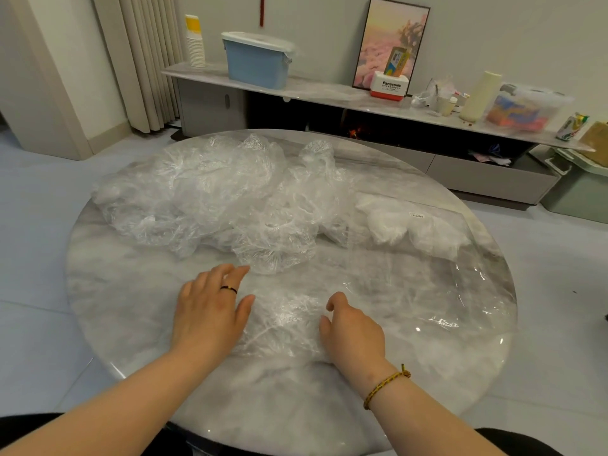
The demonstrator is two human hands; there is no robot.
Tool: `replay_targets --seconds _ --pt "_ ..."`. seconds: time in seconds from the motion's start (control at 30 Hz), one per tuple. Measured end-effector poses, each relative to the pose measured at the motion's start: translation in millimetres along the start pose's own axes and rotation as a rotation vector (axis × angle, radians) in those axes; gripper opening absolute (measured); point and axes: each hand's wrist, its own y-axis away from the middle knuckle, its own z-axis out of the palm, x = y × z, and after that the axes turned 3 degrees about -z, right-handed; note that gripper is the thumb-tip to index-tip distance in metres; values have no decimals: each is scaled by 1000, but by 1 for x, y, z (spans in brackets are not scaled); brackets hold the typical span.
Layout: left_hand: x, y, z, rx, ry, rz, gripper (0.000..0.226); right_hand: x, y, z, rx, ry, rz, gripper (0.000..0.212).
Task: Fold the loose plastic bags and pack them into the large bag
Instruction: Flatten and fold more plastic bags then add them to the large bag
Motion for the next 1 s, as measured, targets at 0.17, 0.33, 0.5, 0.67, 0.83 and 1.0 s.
replay_targets --seconds 0.17,0.33,0.5,0.67,0.83,1.0 --pt "15 15 10 -212 -65 294 68 -13 2 5 388 137 -76 43" --pt "17 15 25 -419 -168 311 73 -17 5 23 366 99 -383 43" --pt "15 11 34 -532 -176 280 49 -18 2 37 18 119 -355 46" --pt "14 11 38 -391 -90 215 87 -18 -3 37 -45 70 -344 46" --pt "14 6 41 -357 -101 267 91 -14 -8 37 -44 68 -316 54" --pt "16 3 32 -564 -6 155 97 -10 -6 27 -72 -66 -360 95"
